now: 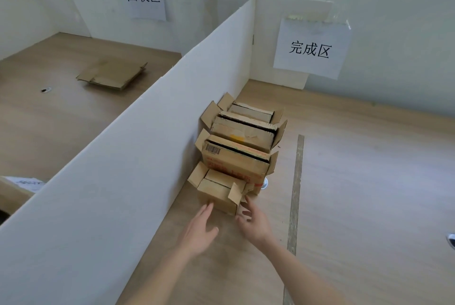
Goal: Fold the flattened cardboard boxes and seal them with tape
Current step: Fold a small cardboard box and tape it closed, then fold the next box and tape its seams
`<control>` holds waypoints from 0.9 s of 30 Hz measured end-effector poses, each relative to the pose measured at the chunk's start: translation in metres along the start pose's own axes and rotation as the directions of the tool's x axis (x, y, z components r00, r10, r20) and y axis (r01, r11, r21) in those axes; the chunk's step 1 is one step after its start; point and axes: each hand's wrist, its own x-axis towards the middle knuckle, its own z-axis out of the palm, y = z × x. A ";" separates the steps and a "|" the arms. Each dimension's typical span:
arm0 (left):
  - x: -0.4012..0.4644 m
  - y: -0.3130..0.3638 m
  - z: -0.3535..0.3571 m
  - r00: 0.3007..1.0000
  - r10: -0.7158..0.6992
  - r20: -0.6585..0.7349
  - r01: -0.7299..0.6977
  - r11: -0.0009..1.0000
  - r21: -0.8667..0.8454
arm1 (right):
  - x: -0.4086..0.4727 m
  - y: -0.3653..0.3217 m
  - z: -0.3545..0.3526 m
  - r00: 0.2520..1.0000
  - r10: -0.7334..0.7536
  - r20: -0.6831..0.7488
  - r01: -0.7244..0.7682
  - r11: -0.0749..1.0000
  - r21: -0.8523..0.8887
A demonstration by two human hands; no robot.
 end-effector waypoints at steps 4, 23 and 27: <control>0.007 0.002 -0.002 1.000 -0.010 0.002 0.010 1.000 0.008 | 0.003 -0.001 -0.001 1.000 0.020 -0.016 -0.020 1.000 0.001; -0.105 0.261 0.003 0.910 0.395 -0.128 -0.311 0.852 0.421 | -0.169 -0.039 -0.263 0.956 -0.220 -0.193 0.098 0.863 -0.496; -0.175 0.380 0.051 0.820 0.561 -0.115 -0.437 0.743 0.507 | -0.281 -0.027 -0.377 0.906 -0.277 -0.320 0.055 0.827 -0.560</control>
